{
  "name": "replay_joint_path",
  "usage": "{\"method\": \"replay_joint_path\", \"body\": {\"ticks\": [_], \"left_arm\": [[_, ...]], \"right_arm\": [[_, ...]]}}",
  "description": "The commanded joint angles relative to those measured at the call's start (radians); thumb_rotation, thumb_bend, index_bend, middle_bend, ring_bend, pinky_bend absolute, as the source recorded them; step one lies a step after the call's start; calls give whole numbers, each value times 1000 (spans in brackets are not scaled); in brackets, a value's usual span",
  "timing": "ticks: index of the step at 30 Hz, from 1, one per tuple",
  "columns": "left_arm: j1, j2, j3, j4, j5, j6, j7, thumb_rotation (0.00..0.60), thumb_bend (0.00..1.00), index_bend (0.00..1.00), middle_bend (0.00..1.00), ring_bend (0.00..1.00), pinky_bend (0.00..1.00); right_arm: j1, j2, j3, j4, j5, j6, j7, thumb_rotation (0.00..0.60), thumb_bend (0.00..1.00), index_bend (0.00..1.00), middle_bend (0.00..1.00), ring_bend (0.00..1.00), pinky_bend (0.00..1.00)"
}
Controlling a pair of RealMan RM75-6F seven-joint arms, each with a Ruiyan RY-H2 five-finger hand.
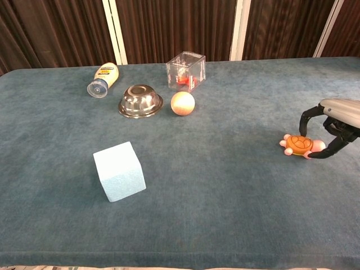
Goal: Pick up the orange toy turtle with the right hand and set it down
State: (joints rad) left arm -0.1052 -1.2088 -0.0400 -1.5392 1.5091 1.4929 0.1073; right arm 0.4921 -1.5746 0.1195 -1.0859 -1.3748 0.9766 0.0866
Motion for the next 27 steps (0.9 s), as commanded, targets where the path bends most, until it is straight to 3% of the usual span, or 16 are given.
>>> {"method": "replay_joint_path", "body": {"ticks": [1,4,7,12,14,27], "left_arm": [[0,0,0,0,1,0,0,600,386,92,66,101,305],[0,0,0,0,0,0,0,600,386,95,66,102,305],[0,1,0,0,-2,-1,-2,600,387,99,66,102,305],[0,2,-1,0,-2,0,-4,600,386,110,67,101,307],[1,2,0,0,-1,0,-5,600,386,115,67,101,308],[-2,2,1,-3,-2,-5,1,600,389,139,67,102,318]], "right_arm": [[4,-12,-3,16,-6,5,8,600,317,643,474,926,858],[8,-23,-7,34,-10,5,16,600,372,652,483,929,863],[10,-36,-12,54,-18,11,28,600,491,670,493,934,869],[7,-64,-21,104,-48,52,67,600,901,754,551,954,894],[5,-73,-23,121,-60,71,87,600,995,808,595,965,907],[-9,-60,-33,111,-85,126,122,600,1000,801,642,975,912]]}}
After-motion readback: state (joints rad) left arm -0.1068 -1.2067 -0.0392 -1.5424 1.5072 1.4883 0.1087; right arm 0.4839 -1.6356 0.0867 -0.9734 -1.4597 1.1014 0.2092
